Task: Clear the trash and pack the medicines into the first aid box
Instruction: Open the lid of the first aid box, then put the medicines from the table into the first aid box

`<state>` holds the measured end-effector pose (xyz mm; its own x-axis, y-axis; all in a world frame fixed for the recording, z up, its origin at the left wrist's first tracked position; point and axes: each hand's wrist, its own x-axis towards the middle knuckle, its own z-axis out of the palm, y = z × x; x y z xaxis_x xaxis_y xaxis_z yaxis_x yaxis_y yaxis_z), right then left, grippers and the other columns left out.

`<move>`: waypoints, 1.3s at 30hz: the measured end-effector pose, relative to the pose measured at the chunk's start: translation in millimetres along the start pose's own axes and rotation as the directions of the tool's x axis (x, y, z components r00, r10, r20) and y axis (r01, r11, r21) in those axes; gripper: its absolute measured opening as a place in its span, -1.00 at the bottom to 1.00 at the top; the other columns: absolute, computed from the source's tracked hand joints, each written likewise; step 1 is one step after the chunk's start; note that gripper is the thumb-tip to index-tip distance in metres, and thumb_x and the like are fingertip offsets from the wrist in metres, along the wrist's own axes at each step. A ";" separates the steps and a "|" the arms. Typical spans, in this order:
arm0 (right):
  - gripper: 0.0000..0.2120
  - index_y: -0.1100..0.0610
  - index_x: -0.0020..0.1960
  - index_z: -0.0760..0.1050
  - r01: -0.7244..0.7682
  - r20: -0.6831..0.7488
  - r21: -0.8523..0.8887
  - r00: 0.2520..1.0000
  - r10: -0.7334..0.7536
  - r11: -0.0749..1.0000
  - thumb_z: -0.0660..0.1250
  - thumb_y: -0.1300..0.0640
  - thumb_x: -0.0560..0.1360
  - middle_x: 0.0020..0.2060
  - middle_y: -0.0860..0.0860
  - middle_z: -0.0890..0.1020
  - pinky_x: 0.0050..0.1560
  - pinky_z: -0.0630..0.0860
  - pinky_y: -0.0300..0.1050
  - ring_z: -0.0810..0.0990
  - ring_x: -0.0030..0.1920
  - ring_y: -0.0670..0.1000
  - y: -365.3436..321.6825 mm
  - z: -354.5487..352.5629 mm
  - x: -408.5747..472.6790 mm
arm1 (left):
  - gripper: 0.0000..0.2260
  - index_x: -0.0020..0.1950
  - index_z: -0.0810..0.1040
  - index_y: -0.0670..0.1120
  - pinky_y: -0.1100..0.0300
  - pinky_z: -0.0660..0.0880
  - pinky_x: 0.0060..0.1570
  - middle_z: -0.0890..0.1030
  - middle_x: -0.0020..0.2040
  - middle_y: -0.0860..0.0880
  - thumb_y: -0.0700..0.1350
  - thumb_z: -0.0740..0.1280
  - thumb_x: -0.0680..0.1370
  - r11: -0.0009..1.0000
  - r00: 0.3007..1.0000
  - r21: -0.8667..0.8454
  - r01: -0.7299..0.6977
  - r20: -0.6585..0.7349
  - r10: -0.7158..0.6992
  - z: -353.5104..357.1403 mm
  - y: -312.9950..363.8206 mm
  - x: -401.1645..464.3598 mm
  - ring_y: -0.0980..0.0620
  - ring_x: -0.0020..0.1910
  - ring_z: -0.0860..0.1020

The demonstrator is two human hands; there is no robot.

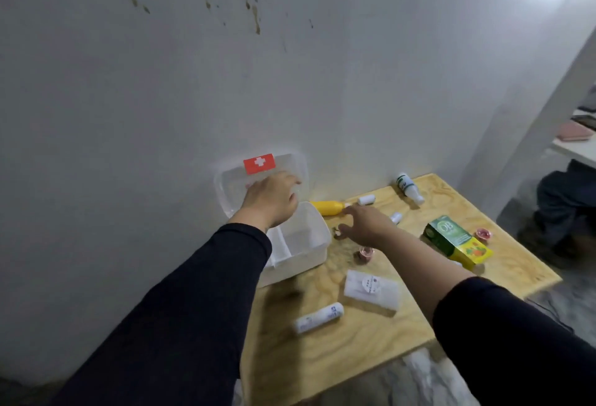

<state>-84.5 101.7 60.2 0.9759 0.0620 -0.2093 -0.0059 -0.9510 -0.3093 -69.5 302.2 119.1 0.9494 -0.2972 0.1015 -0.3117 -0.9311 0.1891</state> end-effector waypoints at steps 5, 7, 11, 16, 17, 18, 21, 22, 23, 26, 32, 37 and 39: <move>-0.57 0.06 0.38 0.40 -0.147 -0.005 0.050 0.989 0.147 0.988 0.24 -0.05 0.55 0.29 0.09 0.54 0.26 0.45 -0.01 0.47 0.32 0.12 51.3 -12.1 -41.8 | -0.65 0.36 0.49 0.01 0.05 0.46 0.23 0.52 0.36 -0.01 -0.02 0.24 0.57 0.991 0.971 -0.035 -0.129 0.197 0.133 35.0 55.4 -1.2 -0.07 0.32 0.48; -0.57 0.06 0.35 0.42 -0.203 -0.009 0.047 0.979 0.204 0.978 0.26 -0.05 0.53 0.27 0.09 0.55 0.20 0.49 -0.03 0.53 0.25 0.12 77.4 -14.5 -58.6 | -0.64 0.36 0.50 0.04 0.06 0.47 0.19 0.53 0.35 -0.01 0.00 0.24 0.56 0.988 0.953 -0.041 -0.148 0.261 0.153 50.5 78.2 -0.4 -0.07 0.30 0.50; -0.67 0.10 0.23 0.54 -0.313 -0.021 0.034 0.949 0.314 0.949 0.25 0.01 0.53 0.18 0.10 0.61 0.07 0.48 -0.09 0.55 0.19 0.13 143.7 -20.2 -80.1 | -0.66 0.31 0.54 0.04 0.03 0.52 0.13 0.62 0.22 -0.01 -0.02 0.21 0.56 0.979 0.900 -0.071 -0.190 0.385 0.202 76.6 136.7 7.9 -0.07 0.21 0.55; -0.59 0.13 0.35 0.43 -0.388 -0.066 0.120 0.915 0.398 0.914 0.31 0.07 0.52 0.25 0.12 0.56 0.15 0.52 -0.01 0.55 0.19 0.13 175.1 -15.2 -81.1 | -0.63 0.36 0.50 0.03 0.07 0.53 0.04 0.62 0.20 -0.03 -0.01 0.20 0.56 0.981 0.901 -0.054 -0.184 0.390 0.191 92.4 147.6 16.8 -0.07 0.14 0.59; -0.56 0.14 0.37 0.41 -0.401 -0.075 0.144 0.907 0.414 0.905 0.32 0.07 0.51 0.27 0.12 0.55 0.17 0.50 -0.01 0.54 0.22 0.13 190.9 -14.0 -79.1 | -0.63 0.37 0.49 0.04 0.06 0.53 0.07 0.59 0.25 -0.03 0.00 0.21 0.56 0.982 0.900 -0.054 -0.181 0.393 0.187 99.6 158.2 21.9 -0.07 0.17 0.57; -0.54 0.15 0.38 0.40 -0.415 -0.076 0.179 0.898 0.433 0.892 0.34 0.07 0.51 0.29 0.11 0.53 0.20 0.48 -0.02 0.52 0.24 0.13 205.1 -11.5 -76.2 | -0.63 0.37 0.49 0.05 0.04 0.53 0.10 0.56 0.30 -0.04 0.01 0.21 0.56 0.983 0.900 -0.055 -0.173 0.397 0.181 105.5 167.7 25.9 -0.08 0.20 0.55; -0.44 0.17 0.40 0.38 -0.438 -0.075 0.310 0.873 0.482 0.843 0.39 0.03 0.46 0.31 0.12 0.51 0.19 0.47 -0.04 0.50 0.26 0.14 234.9 -0.6 -67.8 | -0.63 0.37 0.48 0.06 -0.01 0.51 0.18 0.49 0.38 -0.03 0.02 0.21 0.57 0.990 0.893 -0.069 -0.125 0.426 0.143 123.7 190.8 35.4 -0.08 0.27 0.51; -0.42 0.17 0.38 0.38 -0.436 -0.075 0.343 0.870 0.487 0.832 0.42 0.01 0.43 0.28 0.13 0.52 0.16 0.48 -0.03 0.52 0.24 0.15 241.7 3.9 -63.9 | -0.64 0.37 0.48 0.06 -0.01 0.51 0.18 0.48 0.39 -0.02 0.02 0.21 0.57 0.992 0.892 -0.064 -0.110 0.435 0.127 129.7 196.8 38.4 -0.07 0.27 0.50; -0.42 0.17 0.35 0.40 -0.423 -0.077 0.370 0.873 0.481 0.827 0.44 -0.01 0.40 0.24 0.14 0.54 0.12 0.49 -0.01 0.53 0.19 0.16 247.9 8.9 -60.0 | -0.64 0.36 0.48 0.05 -0.01 0.51 0.18 0.47 0.39 0.00 0.02 0.21 0.57 0.994 0.890 -0.057 -0.094 0.443 0.109 135.7 201.7 40.8 -0.07 0.27 0.50; -0.43 0.14 0.26 0.42 -0.382 -0.079 0.424 0.888 0.454 0.821 0.48 -0.02 0.33 0.14 0.14 0.56 0.04 0.52 0.00 0.55 0.11 0.16 264.2 24.2 -49.2 | -0.65 0.35 0.49 0.06 0.02 0.50 0.17 0.51 0.35 0.02 0.03 0.19 0.58 0.998 0.882 -0.052 -0.041 0.467 0.061 149.3 213.7 44.2 -0.04 0.26 0.51; -0.55 0.22 0.22 0.46 -0.271 -0.152 0.509 0.906 0.396 0.817 0.46 0.15 0.38 0.15 0.16 0.54 0.01 0.42 -0.07 0.51 0.17 0.16 276.9 19.9 -44.5 | -0.67 0.31 0.51 0.08 -0.04 0.51 0.16 0.55 0.29 0.00 0.05 0.22 0.56 0.997 0.872 -0.051 0.063 0.488 -0.030 157.9 219.9 45.7 -0.07 0.23 0.52; -0.35 0.19 0.40 0.34 -0.143 -0.193 0.519 0.941 0.278 0.843 0.45 0.20 0.35 0.26 0.17 0.45 0.25 0.42 -0.07 0.46 0.25 0.12 266.7 -15.8 -31.0 | -0.66 0.35 0.51 0.04 0.09 0.48 0.09 0.52 0.35 -0.03 0.00 0.21 0.59 0.988 0.911 -0.084 0.128 0.405 -0.084 140.8 222.4 50.7 -0.08 0.27 0.51; -0.31 0.20 0.43 0.31 -0.093 -0.197 0.535 0.953 0.231 0.840 0.44 0.24 0.34 0.28 0.16 0.43 0.31 0.45 -0.02 0.45 0.28 0.12 252.8 -29.9 -23.9 | -0.67 0.33 0.52 0.06 0.11 0.48 0.03 0.56 0.31 -0.05 0.02 0.22 0.59 0.977 0.927 -0.119 0.177 0.355 -0.125 129.3 219.7 52.7 -0.10 0.21 0.54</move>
<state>-102.8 -149.3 14.8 0.9715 -0.2199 -0.0883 -0.2123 -0.6423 -0.7365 -83.0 54.7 39.7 0.9321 -0.2344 -0.2762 -0.1412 -0.9372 0.3188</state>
